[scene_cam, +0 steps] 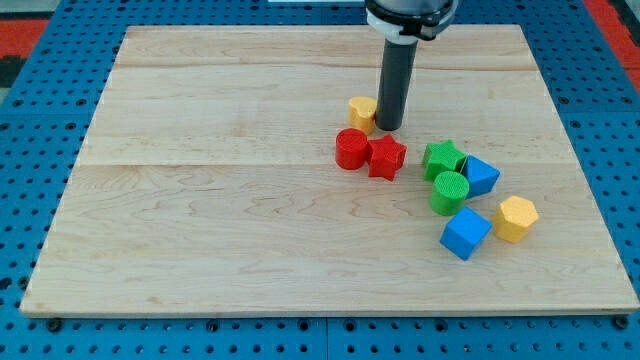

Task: Move the red blocks to the left of the heart

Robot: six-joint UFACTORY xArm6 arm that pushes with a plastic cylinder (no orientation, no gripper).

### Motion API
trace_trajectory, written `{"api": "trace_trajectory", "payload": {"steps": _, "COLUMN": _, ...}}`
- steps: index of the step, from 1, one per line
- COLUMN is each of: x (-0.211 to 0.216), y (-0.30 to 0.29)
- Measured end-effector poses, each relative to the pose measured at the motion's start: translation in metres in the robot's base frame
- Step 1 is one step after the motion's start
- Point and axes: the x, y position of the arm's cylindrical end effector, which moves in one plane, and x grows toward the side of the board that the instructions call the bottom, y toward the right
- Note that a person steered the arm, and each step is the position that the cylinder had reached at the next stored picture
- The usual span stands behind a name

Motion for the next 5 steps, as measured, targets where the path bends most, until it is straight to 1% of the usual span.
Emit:
{"api": "trace_trajectory", "payload": {"steps": 1, "x": 0.057, "y": 0.021}}
{"api": "trace_trajectory", "payload": {"steps": 2, "x": 0.083, "y": 0.003}}
{"api": "trace_trajectory", "payload": {"steps": 3, "x": 0.088, "y": -0.056}}
{"api": "trace_trajectory", "payload": {"steps": 4, "x": 0.044, "y": -0.075}}
{"api": "trace_trajectory", "payload": {"steps": 5, "x": 0.026, "y": -0.063}}
